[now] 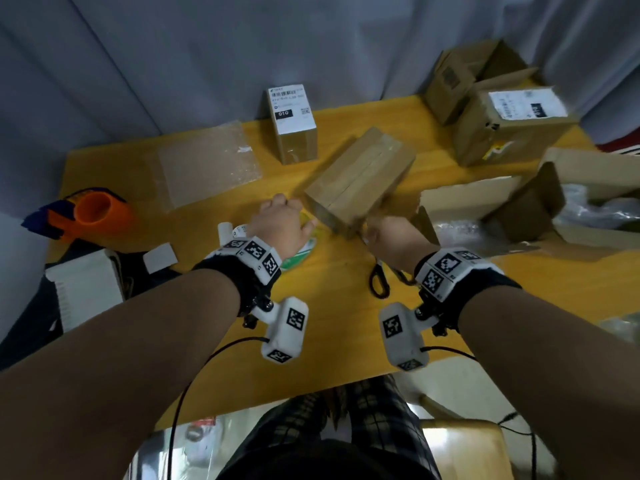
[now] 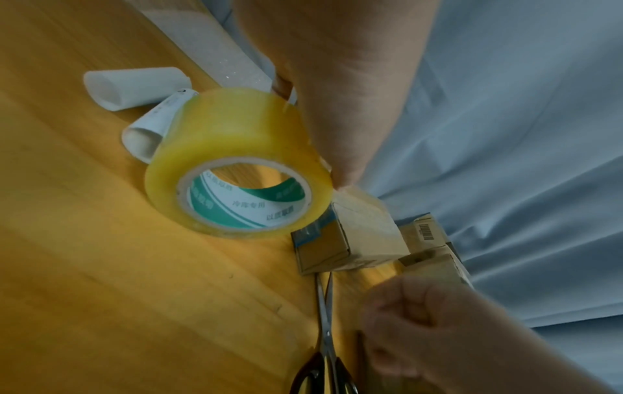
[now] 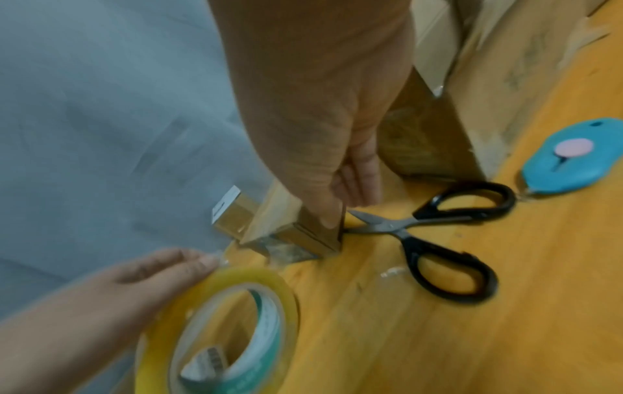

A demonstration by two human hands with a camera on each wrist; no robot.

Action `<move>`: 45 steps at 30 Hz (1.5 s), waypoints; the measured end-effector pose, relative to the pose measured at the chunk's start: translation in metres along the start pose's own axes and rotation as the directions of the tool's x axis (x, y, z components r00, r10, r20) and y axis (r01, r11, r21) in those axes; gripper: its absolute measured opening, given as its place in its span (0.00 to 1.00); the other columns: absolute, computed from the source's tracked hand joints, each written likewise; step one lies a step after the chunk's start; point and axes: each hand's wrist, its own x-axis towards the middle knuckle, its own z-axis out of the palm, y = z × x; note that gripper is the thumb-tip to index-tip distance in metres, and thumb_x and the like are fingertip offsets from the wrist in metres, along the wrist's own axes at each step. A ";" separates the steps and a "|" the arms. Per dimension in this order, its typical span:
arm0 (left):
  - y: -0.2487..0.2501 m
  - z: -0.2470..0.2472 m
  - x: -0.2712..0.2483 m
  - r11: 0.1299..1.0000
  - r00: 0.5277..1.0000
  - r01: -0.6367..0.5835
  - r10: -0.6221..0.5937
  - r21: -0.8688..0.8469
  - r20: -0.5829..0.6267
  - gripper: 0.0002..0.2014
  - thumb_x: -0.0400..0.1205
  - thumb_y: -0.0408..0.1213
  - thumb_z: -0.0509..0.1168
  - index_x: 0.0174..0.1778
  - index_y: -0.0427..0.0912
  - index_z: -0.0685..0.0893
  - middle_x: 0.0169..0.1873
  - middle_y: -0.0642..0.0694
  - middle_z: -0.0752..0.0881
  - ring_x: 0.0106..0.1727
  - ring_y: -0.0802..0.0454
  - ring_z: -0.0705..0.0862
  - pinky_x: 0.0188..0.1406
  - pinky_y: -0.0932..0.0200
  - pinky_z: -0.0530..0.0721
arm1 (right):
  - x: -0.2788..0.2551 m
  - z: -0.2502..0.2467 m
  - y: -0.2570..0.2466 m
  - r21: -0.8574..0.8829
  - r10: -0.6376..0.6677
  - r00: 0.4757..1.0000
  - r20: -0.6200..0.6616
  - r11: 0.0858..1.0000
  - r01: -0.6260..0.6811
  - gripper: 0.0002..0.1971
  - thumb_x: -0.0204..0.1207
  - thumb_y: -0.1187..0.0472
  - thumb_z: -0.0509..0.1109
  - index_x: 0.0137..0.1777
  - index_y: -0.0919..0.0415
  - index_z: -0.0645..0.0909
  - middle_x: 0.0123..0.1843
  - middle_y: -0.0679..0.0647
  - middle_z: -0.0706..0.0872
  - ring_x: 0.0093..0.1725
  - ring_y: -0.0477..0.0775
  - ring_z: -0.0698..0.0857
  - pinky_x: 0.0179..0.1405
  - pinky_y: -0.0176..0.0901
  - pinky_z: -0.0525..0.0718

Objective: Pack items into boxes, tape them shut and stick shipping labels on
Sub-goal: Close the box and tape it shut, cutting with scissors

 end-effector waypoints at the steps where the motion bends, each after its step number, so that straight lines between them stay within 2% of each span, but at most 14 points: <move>1: 0.000 0.001 -0.003 1.000 1.000 -0.011 0.011 0.000 -0.013 0.26 0.85 0.54 0.54 0.74 0.42 0.70 0.70 0.39 0.71 0.70 0.38 0.69 0.67 0.43 0.74 | -0.002 0.009 0.001 -0.052 0.037 0.999 0.031 0.998 -0.036 0.09 0.82 0.65 0.59 0.57 0.63 0.79 0.35 0.55 0.77 0.33 0.55 0.79 0.24 0.41 0.72; 4: 0.000 0.006 -0.009 0.998 0.999 -0.031 0.030 -0.049 -0.018 0.27 0.85 0.54 0.54 0.76 0.43 0.67 0.72 0.40 0.69 0.72 0.38 0.68 0.69 0.43 0.72 | -0.008 0.033 0.008 -0.135 0.188 0.976 0.112 0.976 -0.172 0.19 0.82 0.66 0.57 0.73 0.62 0.68 0.36 0.56 0.74 0.30 0.52 0.74 0.21 0.42 0.69; 10: -0.007 0.014 -0.015 0.989 0.999 -0.027 0.031 -0.144 0.025 0.27 0.85 0.53 0.54 0.80 0.48 0.63 0.73 0.40 0.68 0.72 0.37 0.67 0.69 0.43 0.72 | -0.020 0.056 0.012 -0.159 0.283 0.958 0.043 0.949 -0.273 0.16 0.82 0.64 0.59 0.68 0.63 0.63 0.61 0.65 0.77 0.55 0.64 0.82 0.47 0.51 0.80; 13: -0.010 0.012 -0.014 0.981 0.998 -0.026 0.037 -0.193 0.053 0.27 0.84 0.53 0.55 0.79 0.49 0.64 0.73 0.40 0.68 0.73 0.37 0.68 0.70 0.41 0.72 | -0.023 0.047 0.013 -0.129 0.223 0.968 0.114 0.969 -0.208 0.19 0.81 0.61 0.64 0.68 0.66 0.64 0.50 0.62 0.80 0.43 0.58 0.80 0.34 0.45 0.80; 15: -0.011 0.008 -0.013 0.970 0.996 -0.009 0.030 -0.243 0.083 0.26 0.84 0.53 0.56 0.78 0.49 0.66 0.73 0.40 0.68 0.72 0.38 0.70 0.69 0.42 0.73 | -0.024 0.030 0.011 -0.150 0.198 0.966 0.165 0.973 -0.173 0.08 0.82 0.59 0.64 0.54 0.65 0.73 0.35 0.57 0.74 0.30 0.51 0.73 0.24 0.39 0.70; 18: -0.009 -0.003 -0.012 0.946 0.992 0.023 0.019 -0.322 0.127 0.22 0.84 0.52 0.58 0.73 0.49 0.70 0.73 0.41 0.68 0.69 0.40 0.74 0.66 0.46 0.76 | -0.021 -0.001 0.011 -0.142 0.200 0.932 0.302 0.976 -0.163 0.11 0.78 0.57 0.68 0.35 0.57 0.73 0.30 0.50 0.74 0.26 0.47 0.72 0.29 0.38 0.72; 20: -0.010 -0.009 -0.007 0.944 0.988 0.027 0.024 -0.330 0.151 0.18 0.84 0.50 0.58 0.68 0.47 0.74 0.71 0.41 0.70 0.65 0.41 0.77 0.62 0.50 0.77 | -0.024 -0.025 0.003 -0.168 0.177 0.906 0.384 0.978 -0.120 0.10 0.76 0.53 0.71 0.41 0.59 0.81 0.32 0.52 0.83 0.29 0.50 0.78 0.33 0.40 0.78; 23: -0.011 -0.017 0.003 0.940 0.987 0.027 0.029 -0.341 0.160 0.13 0.85 0.47 0.59 0.60 0.45 0.77 0.65 0.41 0.78 0.63 0.42 0.79 0.59 0.50 0.79 | -0.029 -0.051 -0.011 -0.134 0.146 0.859 0.490 0.987 -0.092 0.27 0.73 0.36 0.69 0.51 0.63 0.85 0.40 0.58 0.88 0.35 0.55 0.81 0.38 0.45 0.80; 28: -0.004 -0.025 0.017 0.952 0.980 0.053 0.008 -0.302 0.198 0.10 0.85 0.44 0.60 0.48 0.41 0.77 0.44 0.45 0.79 0.50 0.44 0.79 0.46 0.54 0.74 | -0.027 -0.045 -0.008 0.177 0.060 0.758 0.650 0.958 -0.227 0.34 0.71 0.29 0.61 0.64 0.56 0.72 0.39 0.58 0.69 0.35 0.55 0.66 0.41 0.50 0.67; 32: 0.001 -0.024 0.031 0.963 0.971 0.093 -0.032 -0.252 0.239 0.18 0.85 0.43 0.60 0.30 0.45 0.65 0.29 0.46 0.71 0.34 0.47 0.72 0.36 0.54 0.69 | -0.020 -0.026 0.003 0.341 0.000 0.743 0.669 0.889 -0.307 0.46 0.69 0.27 0.59 0.79 0.59 0.62 0.52 0.61 0.75 0.49 0.59 0.72 0.49 0.51 0.72; 34: 0.000 -0.022 0.039 0.962 0.960 0.119 -0.048 -0.244 0.277 0.18 0.85 0.42 0.61 0.30 0.45 0.66 0.28 0.47 0.70 0.31 0.49 0.71 0.31 0.55 0.68 | -0.015 -0.017 0.007 0.428 -0.079 0.730 0.679 0.850 -0.307 0.51 0.63 0.24 0.61 0.78 0.61 0.63 0.45 0.60 0.74 0.41 0.56 0.70 0.40 0.46 0.68; 38: 0.000 -0.021 0.052 0.948 0.906 0.202 -0.085 -0.247 0.416 0.15 0.85 0.42 0.58 0.32 0.43 0.70 0.30 0.47 0.70 0.29 0.52 0.68 0.29 0.59 0.65 | -0.003 -0.008 0.005 0.544 -0.148 0.781 0.607 0.794 -0.272 0.22 0.80 0.36 0.56 0.57 0.53 0.74 0.34 0.54 0.71 0.31 0.51 0.63 0.35 0.44 0.62; 42: 0.001 -0.023 0.061 0.934 0.859 0.264 -0.114 -0.242 0.500 0.17 0.85 0.47 0.58 0.60 0.35 0.78 0.53 0.39 0.79 0.52 0.41 0.79 0.52 0.53 0.77 | 0.011 -0.002 0.002 0.603 -0.159 0.827 0.540 0.758 -0.248 0.16 0.80 0.39 0.60 0.50 0.51 0.79 0.31 0.52 0.72 0.29 0.49 0.64 0.32 0.44 0.61; 45: 0.001 -0.021 0.066 0.913 0.848 0.322 -0.160 -0.251 0.505 0.18 0.83 0.46 0.62 0.61 0.36 0.78 0.55 0.39 0.78 0.53 0.42 0.78 0.55 0.53 0.77 | 0.020 0.002 0.005 0.615 -0.175 0.835 0.521 0.756 -0.225 0.13 0.78 0.39 0.65 0.37 0.45 0.77 0.30 0.51 0.74 0.29 0.50 0.66 0.33 0.45 0.61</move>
